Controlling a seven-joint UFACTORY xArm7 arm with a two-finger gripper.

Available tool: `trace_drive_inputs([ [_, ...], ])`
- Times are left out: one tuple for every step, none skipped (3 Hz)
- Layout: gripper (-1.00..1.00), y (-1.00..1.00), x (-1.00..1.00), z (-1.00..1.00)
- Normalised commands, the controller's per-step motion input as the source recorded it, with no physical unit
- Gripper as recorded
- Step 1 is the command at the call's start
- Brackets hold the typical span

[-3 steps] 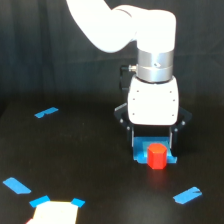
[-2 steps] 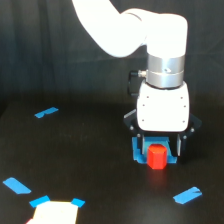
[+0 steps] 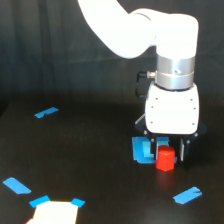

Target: Pick up the red object from the table

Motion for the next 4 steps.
trace_drive_inputs([
  [-1.0, 0.17, 1.0, 1.0],
  [-1.0, 0.15, 1.0, 1.0],
  [-0.74, -0.87, -1.0, 1.0],
  [-0.64, -1.0, -1.0, 1.0],
])
